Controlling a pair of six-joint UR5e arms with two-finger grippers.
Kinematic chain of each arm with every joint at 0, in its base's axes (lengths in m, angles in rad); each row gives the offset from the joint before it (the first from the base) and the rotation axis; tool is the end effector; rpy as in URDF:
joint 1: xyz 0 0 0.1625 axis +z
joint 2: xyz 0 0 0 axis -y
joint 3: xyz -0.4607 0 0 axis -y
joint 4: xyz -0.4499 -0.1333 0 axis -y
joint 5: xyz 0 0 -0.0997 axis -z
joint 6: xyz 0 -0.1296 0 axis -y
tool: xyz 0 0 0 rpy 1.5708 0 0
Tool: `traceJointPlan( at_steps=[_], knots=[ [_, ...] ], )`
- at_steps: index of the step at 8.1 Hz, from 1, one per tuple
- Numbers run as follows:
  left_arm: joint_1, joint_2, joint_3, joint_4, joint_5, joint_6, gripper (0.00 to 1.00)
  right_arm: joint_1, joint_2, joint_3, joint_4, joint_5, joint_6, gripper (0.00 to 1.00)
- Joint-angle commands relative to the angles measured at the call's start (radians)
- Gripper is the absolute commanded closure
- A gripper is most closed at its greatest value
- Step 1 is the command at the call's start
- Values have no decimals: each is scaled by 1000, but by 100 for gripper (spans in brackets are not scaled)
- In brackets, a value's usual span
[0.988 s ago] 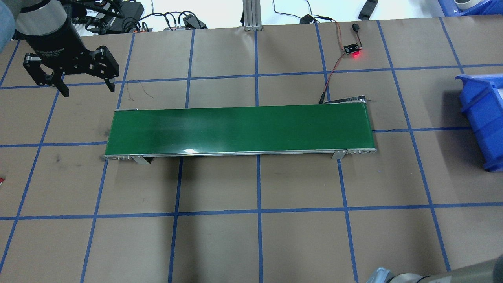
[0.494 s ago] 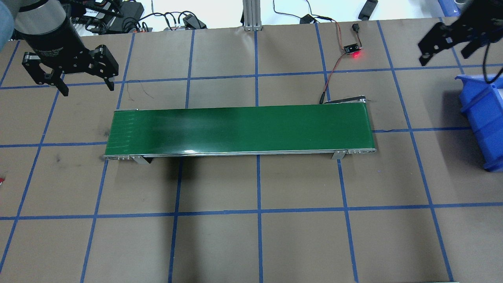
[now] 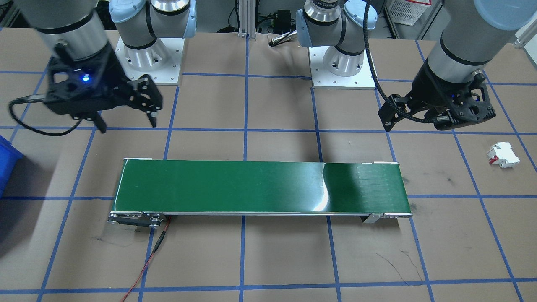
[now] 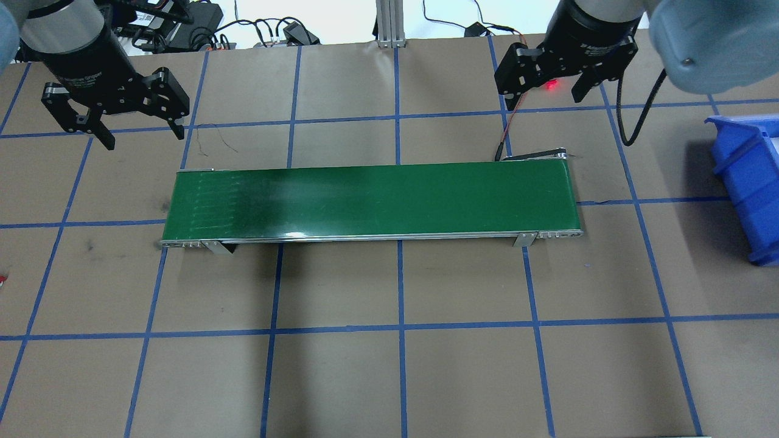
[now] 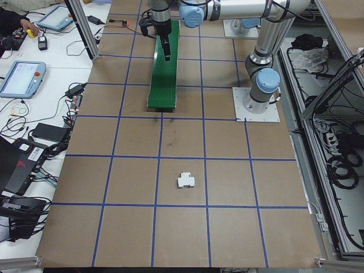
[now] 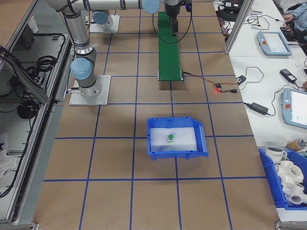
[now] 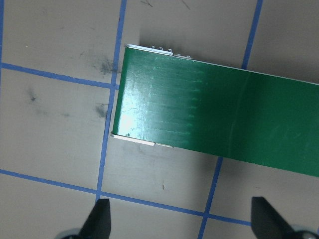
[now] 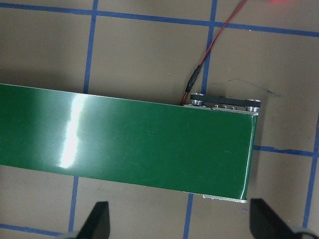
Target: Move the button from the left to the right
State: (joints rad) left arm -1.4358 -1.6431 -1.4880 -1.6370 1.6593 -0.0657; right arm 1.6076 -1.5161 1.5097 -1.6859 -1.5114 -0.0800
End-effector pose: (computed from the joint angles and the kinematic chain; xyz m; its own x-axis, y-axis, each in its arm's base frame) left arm -0.0433 -0.5867 0.4923 -0.9767 -0.1939 -0.0917 -0.1989 0.9787 0.0498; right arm 0.1626 -0.5841 0.5091 -0.9912 -0.1231 -0.0490 -0.1161 0.9853 -0.1255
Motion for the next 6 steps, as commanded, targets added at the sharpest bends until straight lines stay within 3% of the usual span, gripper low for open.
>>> traceJointPlan(
  at_steps=[1, 4, 6],
  knots=[
    [0, 2, -1, -1, -27, 0, 0, 40, 4, 1, -2, -9, 23, 0],
    [0, 2, -1, -1, -23, 0, 0, 40, 4, 3, 11, -13, 11, 0],
    [0, 2, -1, -1, -23, 3, 0, 40, 4, 3, 14, -70, 9, 0]
  ],
)
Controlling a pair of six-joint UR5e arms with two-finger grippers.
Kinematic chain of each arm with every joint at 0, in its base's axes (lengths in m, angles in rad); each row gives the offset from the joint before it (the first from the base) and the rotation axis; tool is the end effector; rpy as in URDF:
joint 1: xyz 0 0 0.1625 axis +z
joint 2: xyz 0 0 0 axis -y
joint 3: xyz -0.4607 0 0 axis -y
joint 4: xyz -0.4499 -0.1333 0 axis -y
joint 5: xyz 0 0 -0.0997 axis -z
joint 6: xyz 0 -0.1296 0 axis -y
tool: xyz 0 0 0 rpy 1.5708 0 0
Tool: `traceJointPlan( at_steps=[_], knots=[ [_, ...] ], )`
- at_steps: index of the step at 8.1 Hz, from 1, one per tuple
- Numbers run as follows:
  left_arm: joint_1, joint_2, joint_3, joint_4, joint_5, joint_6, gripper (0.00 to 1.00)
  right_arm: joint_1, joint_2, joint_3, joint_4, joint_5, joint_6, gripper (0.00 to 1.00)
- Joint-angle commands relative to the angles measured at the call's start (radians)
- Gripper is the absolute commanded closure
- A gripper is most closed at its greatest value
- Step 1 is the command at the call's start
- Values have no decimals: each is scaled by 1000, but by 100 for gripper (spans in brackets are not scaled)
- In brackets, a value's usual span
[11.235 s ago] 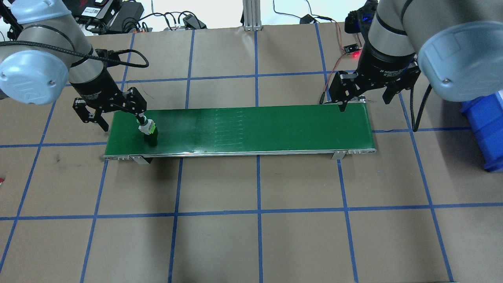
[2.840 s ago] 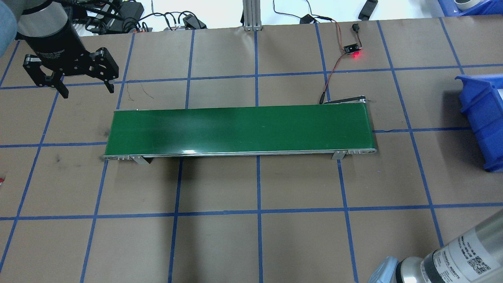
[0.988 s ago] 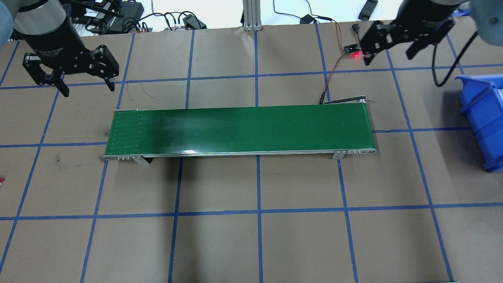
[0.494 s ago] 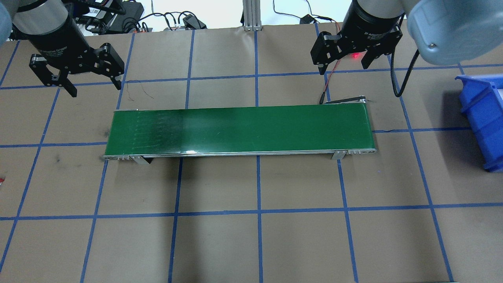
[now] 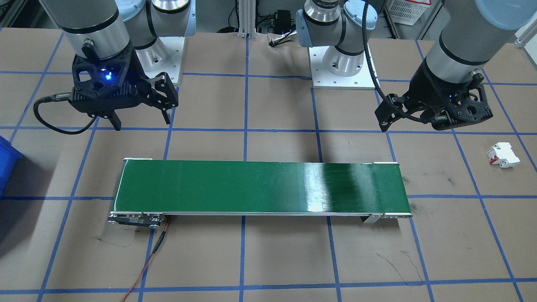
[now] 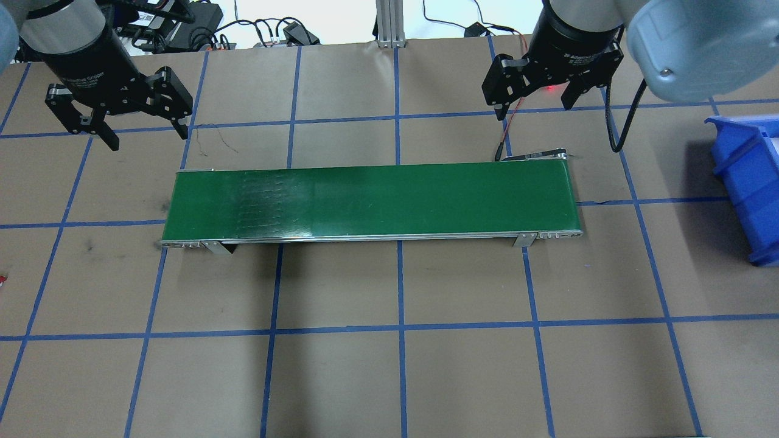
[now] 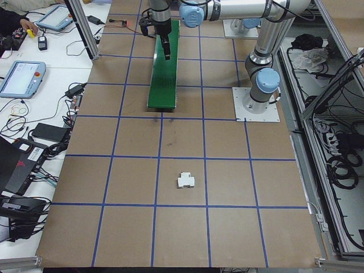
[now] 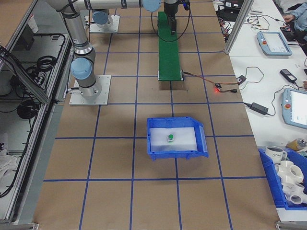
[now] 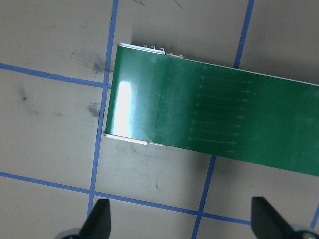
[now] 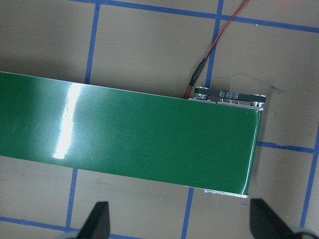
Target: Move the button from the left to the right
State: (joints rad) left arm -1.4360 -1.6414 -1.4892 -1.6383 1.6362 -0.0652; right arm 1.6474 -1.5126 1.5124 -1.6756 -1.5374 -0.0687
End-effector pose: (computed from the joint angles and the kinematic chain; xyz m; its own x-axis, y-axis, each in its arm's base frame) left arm -0.0465 -0.5862 0.4923 -0.9785 -0.1946 -0.0688 -0.1983 0.9787 0.0521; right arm 0.1823 -0.5772 0.5041 -0.9887 -0.1479 -0.0259 -0.1443 0.9837 -0.1068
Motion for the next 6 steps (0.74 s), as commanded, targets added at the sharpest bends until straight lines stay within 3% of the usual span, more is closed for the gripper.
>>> traceJointPlan(
  at_steps=[1, 6],
  knots=[
    [0, 0, -2, 0, 1, 2, 0, 0, 0, 2, 4, -46, -2, 0],
    [-1, 0, 0, 2, -1, -1, 0, 0, 0, 17, 4, -46, 0, 0]
  ],
)
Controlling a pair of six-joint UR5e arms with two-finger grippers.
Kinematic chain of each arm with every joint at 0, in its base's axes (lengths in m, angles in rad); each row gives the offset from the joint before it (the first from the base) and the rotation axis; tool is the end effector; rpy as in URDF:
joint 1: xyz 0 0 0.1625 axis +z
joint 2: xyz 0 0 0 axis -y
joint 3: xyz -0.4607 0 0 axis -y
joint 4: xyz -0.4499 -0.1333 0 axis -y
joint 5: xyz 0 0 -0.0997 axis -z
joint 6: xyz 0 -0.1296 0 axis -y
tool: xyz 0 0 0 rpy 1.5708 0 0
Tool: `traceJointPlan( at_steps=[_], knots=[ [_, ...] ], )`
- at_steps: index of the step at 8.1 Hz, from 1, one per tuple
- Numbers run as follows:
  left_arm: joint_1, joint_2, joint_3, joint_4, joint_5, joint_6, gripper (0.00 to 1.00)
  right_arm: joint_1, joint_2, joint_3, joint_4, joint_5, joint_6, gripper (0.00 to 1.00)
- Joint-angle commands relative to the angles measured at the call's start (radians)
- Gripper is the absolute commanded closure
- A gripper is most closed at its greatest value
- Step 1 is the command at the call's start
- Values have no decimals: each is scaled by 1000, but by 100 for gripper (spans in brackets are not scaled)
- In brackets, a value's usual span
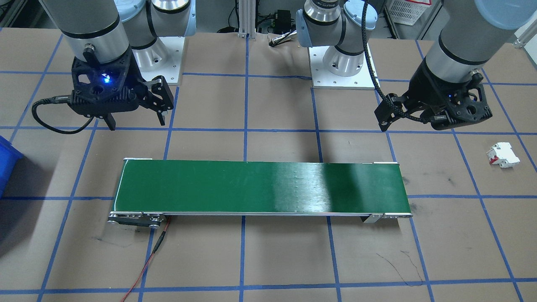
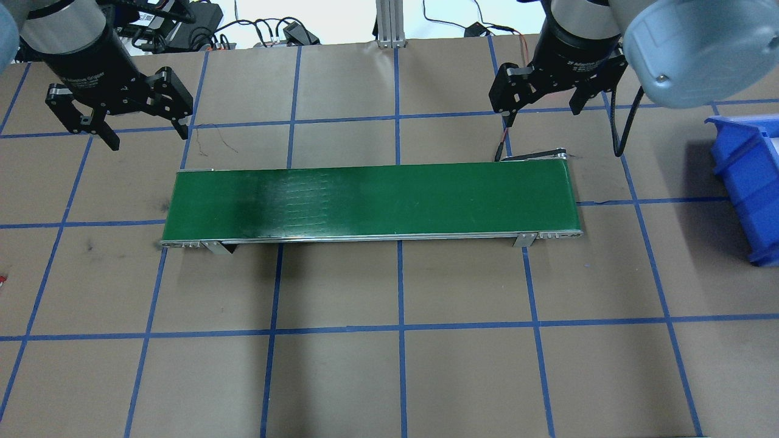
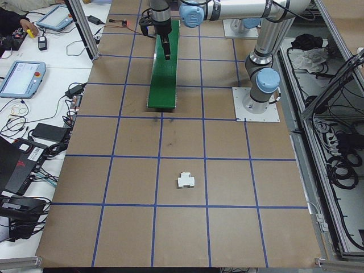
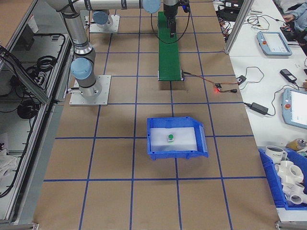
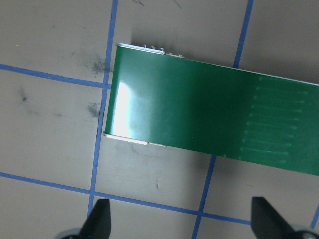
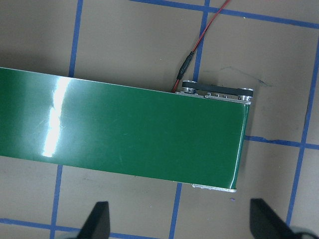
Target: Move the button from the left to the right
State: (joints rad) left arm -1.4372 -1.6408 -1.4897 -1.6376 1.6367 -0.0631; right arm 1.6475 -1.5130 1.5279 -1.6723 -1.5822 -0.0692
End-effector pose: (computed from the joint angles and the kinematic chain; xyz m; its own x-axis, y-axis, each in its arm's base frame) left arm -0.0471 -0.5859 0.4924 -0.9791 -0.1914 -0.0691 -0.1951 0.9794 0.0514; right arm 0.1764 -0.5752 0.4952 -0.9894 -0.1441 0.0173 -0.1451 0.9857 -0.0855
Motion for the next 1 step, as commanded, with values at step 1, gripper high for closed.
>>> traceJointPlan(
  at_steps=[1],
  knots=[
    [-8, -7, 2, 1, -14, -7, 0, 0, 0, 8, 0, 1, 0, 0]
  ],
)
